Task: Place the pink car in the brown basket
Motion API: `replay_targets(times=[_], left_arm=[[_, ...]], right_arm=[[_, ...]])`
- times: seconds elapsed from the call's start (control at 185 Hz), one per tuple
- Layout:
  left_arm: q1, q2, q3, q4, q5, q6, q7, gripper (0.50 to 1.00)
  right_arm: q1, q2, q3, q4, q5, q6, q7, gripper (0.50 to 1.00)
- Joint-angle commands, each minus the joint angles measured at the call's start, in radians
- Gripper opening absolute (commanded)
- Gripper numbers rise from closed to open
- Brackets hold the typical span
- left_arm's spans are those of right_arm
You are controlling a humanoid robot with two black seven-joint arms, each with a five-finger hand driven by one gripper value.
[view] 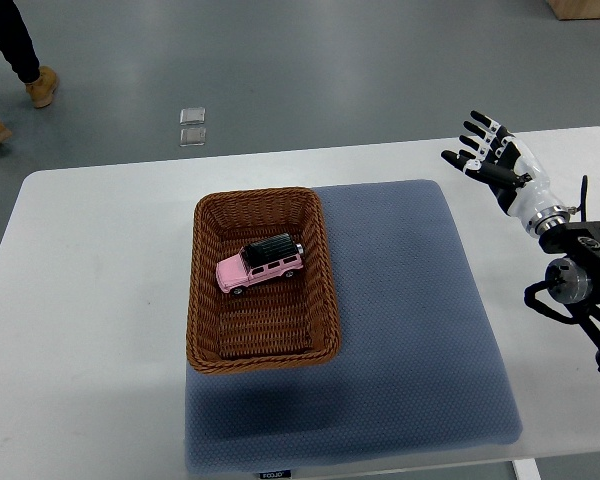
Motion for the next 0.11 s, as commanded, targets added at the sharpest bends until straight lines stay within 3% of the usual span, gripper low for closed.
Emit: replay_targets(times=[0.0, 0.103], left_arm=[[-0.002, 0.000, 0.000, 0.000, 0.000, 0.000, 0.000, 1.000], [-0.002, 0.000, 0.000, 0.000, 0.000, 0.000, 0.000, 1.000]], right_arm=[[-0.003, 0.028, 0.020, 0.000, 0.000, 0.000, 0.000, 0.913], [-0.008, 0.049, 0.021, 0.000, -0.002, 0.000, 0.002, 0.913]])
